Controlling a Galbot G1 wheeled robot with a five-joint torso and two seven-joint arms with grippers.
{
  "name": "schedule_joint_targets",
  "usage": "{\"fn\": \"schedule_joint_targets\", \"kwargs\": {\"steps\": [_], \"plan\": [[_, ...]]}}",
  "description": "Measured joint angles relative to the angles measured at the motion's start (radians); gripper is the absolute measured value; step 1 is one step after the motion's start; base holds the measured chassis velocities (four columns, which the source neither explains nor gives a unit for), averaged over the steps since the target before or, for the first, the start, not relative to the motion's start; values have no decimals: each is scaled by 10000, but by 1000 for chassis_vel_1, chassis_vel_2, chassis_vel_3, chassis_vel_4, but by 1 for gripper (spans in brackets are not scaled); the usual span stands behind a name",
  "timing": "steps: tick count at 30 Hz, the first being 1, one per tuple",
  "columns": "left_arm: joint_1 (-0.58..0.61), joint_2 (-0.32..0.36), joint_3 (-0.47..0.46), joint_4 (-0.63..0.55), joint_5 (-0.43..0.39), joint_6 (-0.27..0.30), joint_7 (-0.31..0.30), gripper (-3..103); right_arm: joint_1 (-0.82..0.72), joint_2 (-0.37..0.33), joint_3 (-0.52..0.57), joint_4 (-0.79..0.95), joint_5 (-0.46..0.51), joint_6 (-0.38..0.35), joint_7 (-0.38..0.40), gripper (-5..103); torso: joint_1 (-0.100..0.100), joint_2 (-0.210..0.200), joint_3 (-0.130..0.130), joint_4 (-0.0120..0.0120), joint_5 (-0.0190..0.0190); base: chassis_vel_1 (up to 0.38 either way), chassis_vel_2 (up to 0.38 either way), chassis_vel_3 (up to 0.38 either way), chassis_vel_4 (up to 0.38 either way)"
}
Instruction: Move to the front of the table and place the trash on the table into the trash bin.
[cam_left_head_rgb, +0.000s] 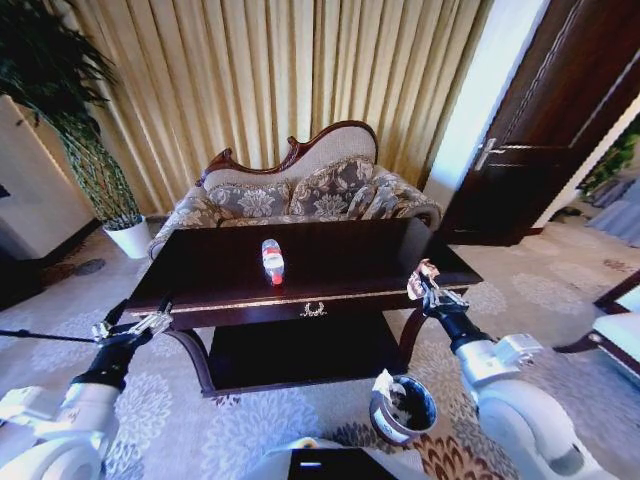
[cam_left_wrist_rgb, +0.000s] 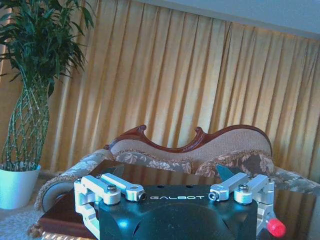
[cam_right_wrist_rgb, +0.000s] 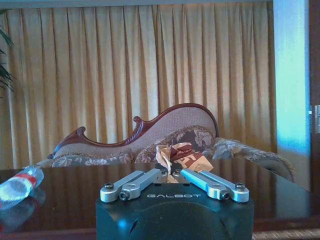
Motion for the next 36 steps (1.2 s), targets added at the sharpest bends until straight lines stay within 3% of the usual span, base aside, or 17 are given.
{"fn": "schedule_joint_targets", "kwargs": {"steps": [7, 12, 14, 19, 27, 36], "plan": [[-15, -1, 46, 0, 25, -11, 3, 100, -75, 196, -406, -925, -451, 92, -63, 0, -11, 10, -7, 2, -2, 115, -123, -105, 123], [-56, -9, 175, 0, 130, -14, 5, 100, 65, 274, -865, -3192, -492, -688, -164, 0, -7, 2, 0, -1, 2, 0, 0, 0, 0], [-72, -5, 193, 0, 143, -14, 5, 100, 502, 291, -1123, -4866, -533, -890, -135, 0, 6, -4, 4, 1, 3, 0, 0, 0, 0], [-5, 11, 183, 0, 143, -14, 2, 100, 1588, 418, -1477, -7900, -603, -751, 66, 0, 6, -5, 3, 0, 3, -19, 24, 34, -24], [67, 22, 218, 0, 216, -75, 19, 100, 3583, 1027, -2014, -10798, -918, -493, 213, -2, -5, 2, -1, 2, 2, 0, 0, 0, 0], [192, -41, 100, 0, 221, -212, 61, 100, 4030, 1372, -2240, -11250, -1449, -469, 328, 30, -1, 1, -1, -1, 0, 0, 0, 0, 0]]}}
